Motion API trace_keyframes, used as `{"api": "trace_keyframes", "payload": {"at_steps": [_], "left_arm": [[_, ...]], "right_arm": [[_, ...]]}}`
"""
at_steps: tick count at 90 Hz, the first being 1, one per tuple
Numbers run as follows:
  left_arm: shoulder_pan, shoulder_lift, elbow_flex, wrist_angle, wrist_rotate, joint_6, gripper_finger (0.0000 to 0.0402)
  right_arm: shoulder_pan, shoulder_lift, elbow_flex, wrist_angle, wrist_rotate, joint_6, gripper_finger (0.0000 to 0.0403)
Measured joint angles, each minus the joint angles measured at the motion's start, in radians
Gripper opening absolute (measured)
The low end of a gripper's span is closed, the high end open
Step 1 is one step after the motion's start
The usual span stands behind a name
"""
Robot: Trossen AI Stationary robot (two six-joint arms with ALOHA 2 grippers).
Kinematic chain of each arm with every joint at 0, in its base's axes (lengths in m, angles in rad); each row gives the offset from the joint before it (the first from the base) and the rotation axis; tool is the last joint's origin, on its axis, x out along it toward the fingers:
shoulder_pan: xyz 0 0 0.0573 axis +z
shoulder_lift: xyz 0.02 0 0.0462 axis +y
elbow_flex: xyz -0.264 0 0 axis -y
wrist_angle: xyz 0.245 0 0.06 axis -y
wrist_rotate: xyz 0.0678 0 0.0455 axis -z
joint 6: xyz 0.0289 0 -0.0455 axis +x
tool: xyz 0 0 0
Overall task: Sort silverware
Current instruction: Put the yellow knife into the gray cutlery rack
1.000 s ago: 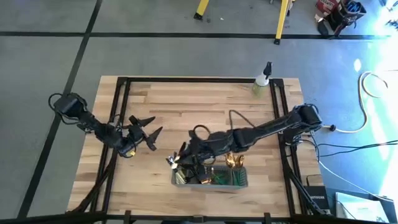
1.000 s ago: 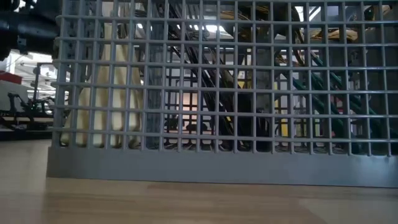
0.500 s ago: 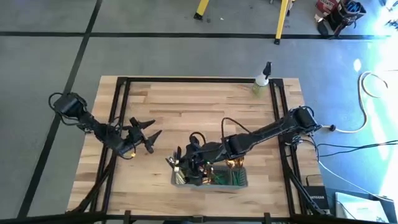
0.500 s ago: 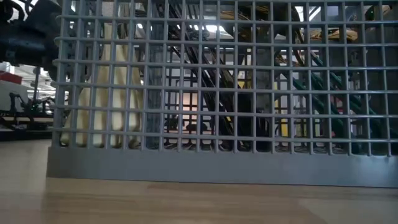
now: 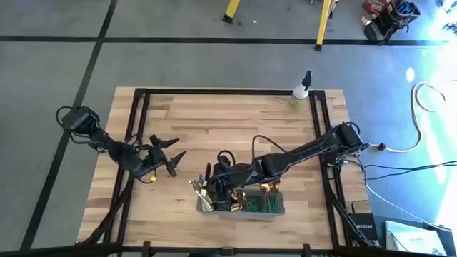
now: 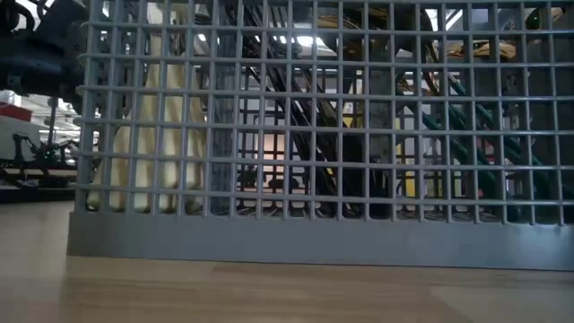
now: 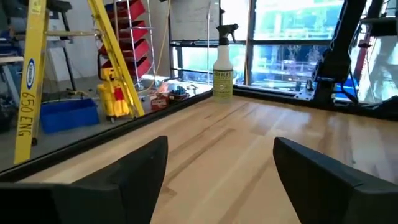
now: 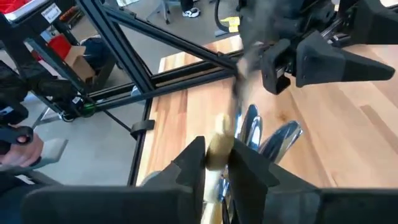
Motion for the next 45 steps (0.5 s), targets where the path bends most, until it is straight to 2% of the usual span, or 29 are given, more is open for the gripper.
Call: {"api": "trace_keyframes", "payload": {"at_steps": [45], "left_arm": [[0.000,0.000,0.000,0.000,0.002,-0.004,0.0276]], "right_arm": [[0.031,0.000,-0.001,0.016,0.034,0.024,0.0064]]}}
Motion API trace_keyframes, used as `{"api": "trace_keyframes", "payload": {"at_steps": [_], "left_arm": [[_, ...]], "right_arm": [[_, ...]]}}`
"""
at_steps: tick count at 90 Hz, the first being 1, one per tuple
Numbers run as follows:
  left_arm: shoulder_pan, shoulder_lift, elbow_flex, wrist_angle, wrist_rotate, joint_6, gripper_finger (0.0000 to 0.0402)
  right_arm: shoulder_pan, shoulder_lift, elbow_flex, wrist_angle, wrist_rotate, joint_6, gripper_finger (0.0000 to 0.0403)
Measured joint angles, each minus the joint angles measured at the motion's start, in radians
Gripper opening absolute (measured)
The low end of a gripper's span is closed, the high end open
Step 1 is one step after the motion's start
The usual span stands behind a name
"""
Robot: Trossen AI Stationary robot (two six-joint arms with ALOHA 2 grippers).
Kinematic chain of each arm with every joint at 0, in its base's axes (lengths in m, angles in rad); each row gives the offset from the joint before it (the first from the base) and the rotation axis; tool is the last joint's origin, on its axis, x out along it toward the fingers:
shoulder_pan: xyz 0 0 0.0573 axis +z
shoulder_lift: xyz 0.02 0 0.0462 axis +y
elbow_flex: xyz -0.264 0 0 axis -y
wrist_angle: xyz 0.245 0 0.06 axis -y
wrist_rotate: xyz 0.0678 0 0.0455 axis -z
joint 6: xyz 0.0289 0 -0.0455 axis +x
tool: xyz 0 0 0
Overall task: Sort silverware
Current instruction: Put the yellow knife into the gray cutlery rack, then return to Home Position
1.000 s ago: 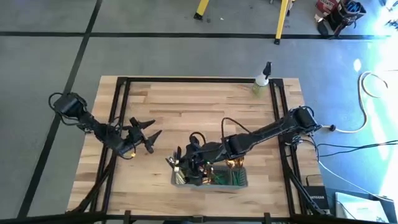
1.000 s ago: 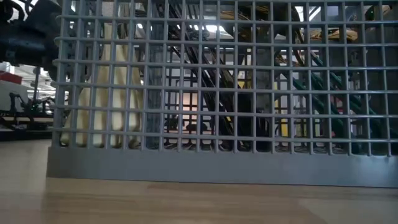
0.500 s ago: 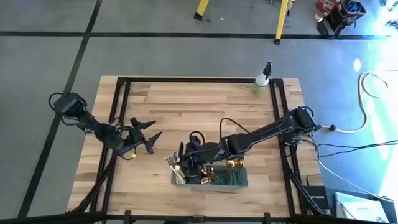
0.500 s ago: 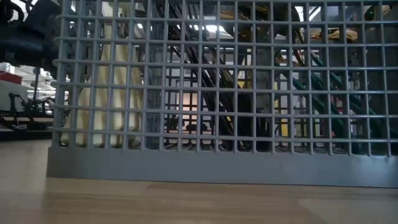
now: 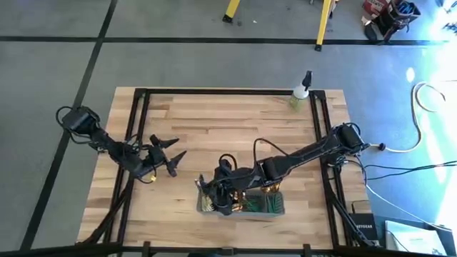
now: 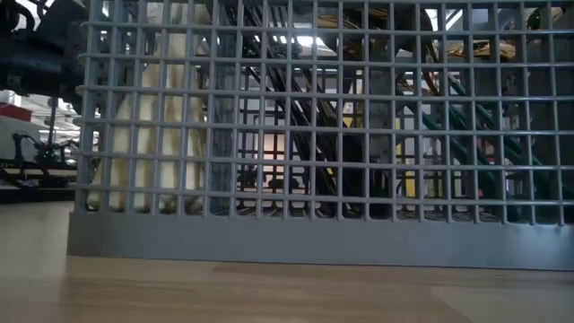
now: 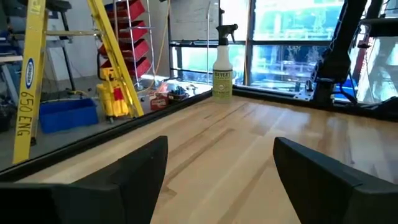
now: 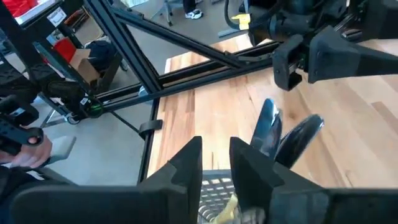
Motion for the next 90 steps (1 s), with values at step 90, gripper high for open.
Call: {"api": "trace_keyframes", "payload": {"at_steps": [90], "left_arm": [[0.207,-0.261,0.092,-0.243,0.803,-0.090,0.0276]], "right_arm": [[0.036,-0.157,-0.045,0.118,-0.036,-0.496,0.0065]]}}
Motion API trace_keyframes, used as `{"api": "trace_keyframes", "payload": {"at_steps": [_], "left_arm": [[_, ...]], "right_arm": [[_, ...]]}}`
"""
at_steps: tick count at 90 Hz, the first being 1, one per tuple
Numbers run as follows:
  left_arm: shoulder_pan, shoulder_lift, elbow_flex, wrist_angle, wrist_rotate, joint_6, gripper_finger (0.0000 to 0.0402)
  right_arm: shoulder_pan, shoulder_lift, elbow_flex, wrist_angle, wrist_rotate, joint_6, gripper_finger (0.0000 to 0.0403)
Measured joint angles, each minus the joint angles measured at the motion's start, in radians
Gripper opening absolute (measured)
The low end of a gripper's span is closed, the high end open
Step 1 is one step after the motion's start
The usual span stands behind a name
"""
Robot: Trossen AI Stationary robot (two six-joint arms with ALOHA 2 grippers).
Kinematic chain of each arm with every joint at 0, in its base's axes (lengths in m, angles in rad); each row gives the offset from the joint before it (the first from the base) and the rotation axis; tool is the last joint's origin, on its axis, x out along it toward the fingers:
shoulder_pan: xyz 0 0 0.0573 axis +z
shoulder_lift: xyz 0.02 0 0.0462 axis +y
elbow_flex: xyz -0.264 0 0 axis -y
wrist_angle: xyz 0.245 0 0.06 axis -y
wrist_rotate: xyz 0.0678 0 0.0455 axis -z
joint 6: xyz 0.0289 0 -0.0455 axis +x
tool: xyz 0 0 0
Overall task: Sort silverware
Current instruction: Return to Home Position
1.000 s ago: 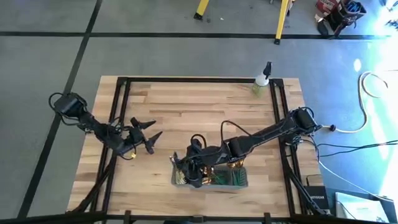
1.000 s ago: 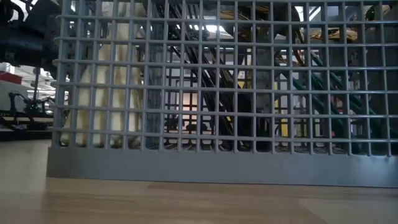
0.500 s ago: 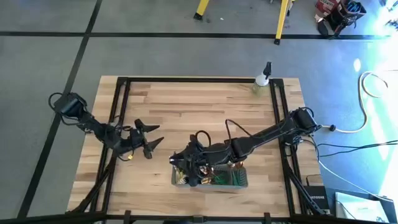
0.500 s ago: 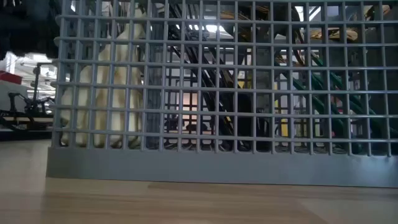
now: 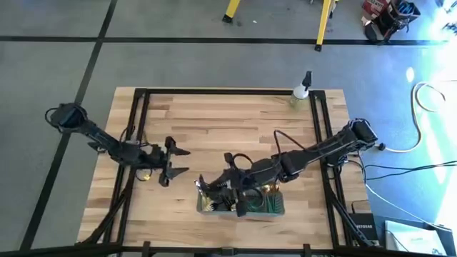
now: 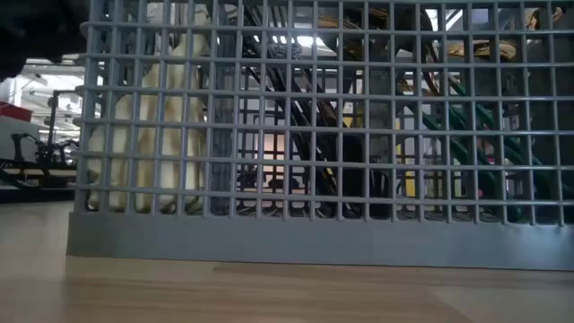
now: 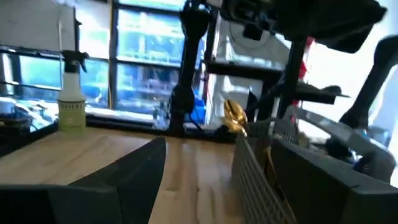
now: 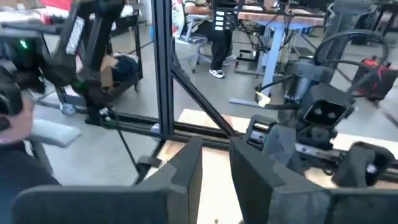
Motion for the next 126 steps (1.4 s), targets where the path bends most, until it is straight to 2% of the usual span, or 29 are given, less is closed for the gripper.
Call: {"api": "trace_keyframes", "payload": {"at_steps": [11,20,28,37,47,56,73,81,92,105,126], "left_arm": [[0.099,-0.010,0.029,-0.044,0.099,0.031,0.0276],[0.213,-0.016,0.036,-0.052,0.241,0.038,0.0272],[0.319,-0.016,0.039,-0.066,0.351,0.009,0.0252],[0.416,-0.016,0.039,-0.074,0.467,-0.014,0.0220],[0.502,-0.018,0.039,-0.066,0.520,-0.015,0.0184],[0.573,-0.020,0.039,-0.063,0.547,-0.011,0.0140],[0.681,-0.020,0.039,-0.061,0.692,-0.056,0.0034],[0.698,-0.020,0.039,-0.055,0.711,-0.072,0.0007],[0.709,-0.020,0.038,-0.055,0.707,-0.022,0.0002],[0.733,-0.020,0.036,-0.055,0.693,0.005,0.0000],[0.762,-0.055,-0.053,-0.056,0.635,0.011,0.0000]], "right_arm": [[0.001,-0.021,-0.062,0.015,0.010,-0.009,0.0065],[-0.008,-0.058,-0.154,0.082,-0.001,-0.047,0.0065],[-0.022,-0.119,-0.270,0.172,-0.011,-0.061,0.0065],[-0.038,-0.223,-0.441,0.315,-0.013,-0.059,0.0065],[-0.053,-0.338,-0.638,0.444,-0.013,-0.044,0.0065],[-0.057,-0.471,-0.783,0.470,0.013,-0.056,0.0065],[-0.087,-0.762,-1.032,0.494,0.040,-0.058,0.0065],[-0.107,-0.897,-1.139,0.511,0.061,-0.056,0.0065],[-0.130,-1.056,-1.267,0.505,0.073,-0.028,0.0065],[-0.132,-1.217,-1.345,0.494,0.072,-0.029,0.0065],[-0.131,-1.414,-1.380,0.248,0.072,0.019,0.0065]]}}
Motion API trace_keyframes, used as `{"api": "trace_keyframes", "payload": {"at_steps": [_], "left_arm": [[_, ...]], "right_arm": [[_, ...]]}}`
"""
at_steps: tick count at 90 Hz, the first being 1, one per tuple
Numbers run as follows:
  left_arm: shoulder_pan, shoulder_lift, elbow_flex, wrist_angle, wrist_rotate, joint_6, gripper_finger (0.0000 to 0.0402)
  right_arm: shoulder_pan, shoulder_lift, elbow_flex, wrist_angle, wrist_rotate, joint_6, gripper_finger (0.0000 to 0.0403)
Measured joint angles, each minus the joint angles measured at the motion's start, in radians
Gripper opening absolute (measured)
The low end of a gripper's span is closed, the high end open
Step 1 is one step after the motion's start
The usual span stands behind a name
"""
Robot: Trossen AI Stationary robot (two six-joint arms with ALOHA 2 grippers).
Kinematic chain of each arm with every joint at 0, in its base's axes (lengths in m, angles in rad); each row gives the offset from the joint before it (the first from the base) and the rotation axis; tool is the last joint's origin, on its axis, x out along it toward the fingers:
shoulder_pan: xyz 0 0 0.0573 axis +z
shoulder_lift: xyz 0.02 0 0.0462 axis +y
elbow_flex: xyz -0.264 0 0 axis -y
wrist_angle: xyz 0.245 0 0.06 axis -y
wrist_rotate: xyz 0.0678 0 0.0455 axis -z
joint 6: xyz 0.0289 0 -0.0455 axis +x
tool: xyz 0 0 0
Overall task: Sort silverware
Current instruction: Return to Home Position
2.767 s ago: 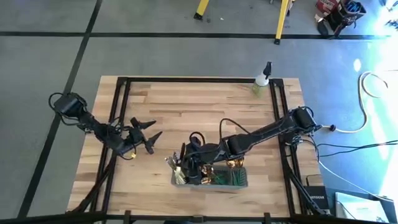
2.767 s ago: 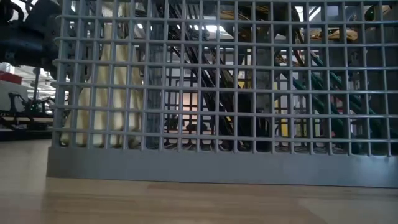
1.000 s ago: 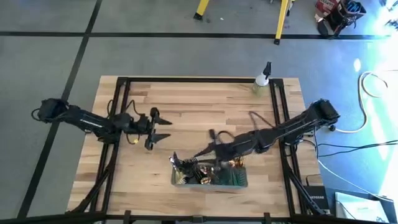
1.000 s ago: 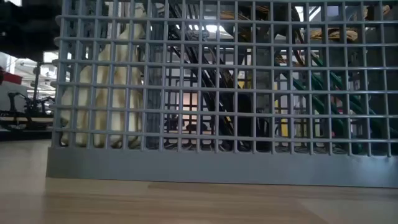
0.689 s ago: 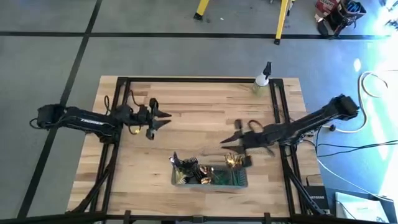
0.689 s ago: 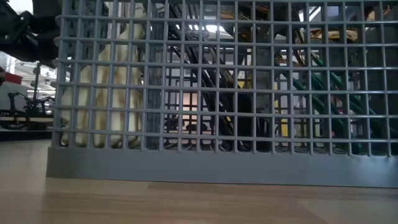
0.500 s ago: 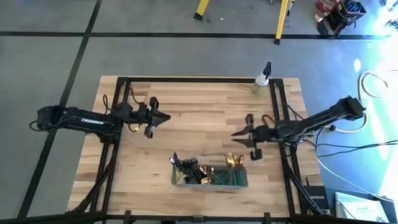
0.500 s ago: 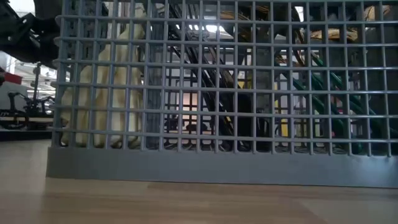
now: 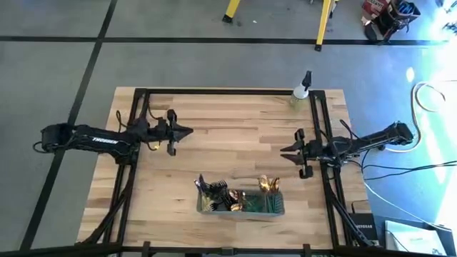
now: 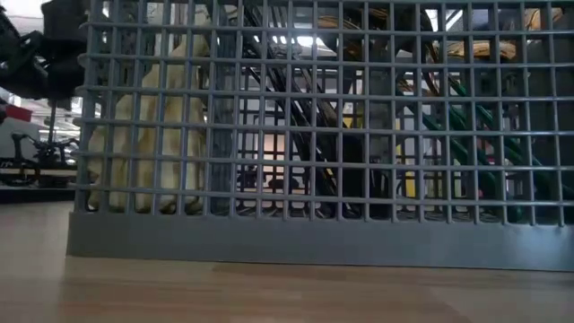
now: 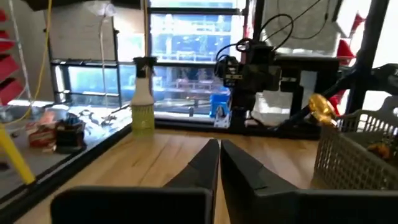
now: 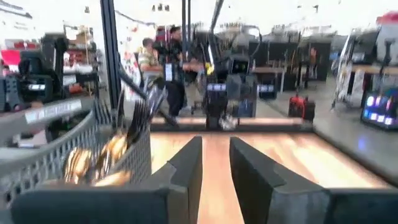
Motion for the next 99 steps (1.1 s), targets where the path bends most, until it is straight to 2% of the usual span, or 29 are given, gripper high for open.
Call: {"api": "trace_keyframes", "payload": {"at_steps": [10,24,44,52,61,69,99], "left_arm": [[0.003,-0.043,-0.038,-0.003,-0.005,-0.011,0.0000],[0.004,-0.105,-0.038,-0.033,0.080,0.031,0.0000],[0.033,-0.138,-0.038,-0.186,0.182,0.074,0.0000],[0.038,-0.139,-0.038,-0.197,0.205,0.059,0.0000],[0.040,-0.139,-0.038,-0.200,0.179,-0.025,0.0000],[0.040,-0.139,-0.038,-0.222,0.167,-0.076,0.0000],[0.039,-0.139,-0.038,-0.414,0.164,-0.117,0.0000]], "right_arm": [[0.000,-0.075,0.000,-0.082,-0.003,-0.001,0.0065],[-0.033,-0.161,0.000,-0.234,-0.012,-0.016,0.0063],[-0.122,-0.228,0.000,-0.372,-0.231,0.039,0.0016],[-0.147,-0.230,0.001,-0.381,-0.265,0.024,0.0004],[-0.163,-0.222,0.001,-0.382,-0.261,0.000,0.0009],[-0.162,-0.218,0.001,-0.384,-0.247,0.081,0.0009],[-0.162,-0.217,0.001,-0.384,-0.247,0.114,0.0010]]}}
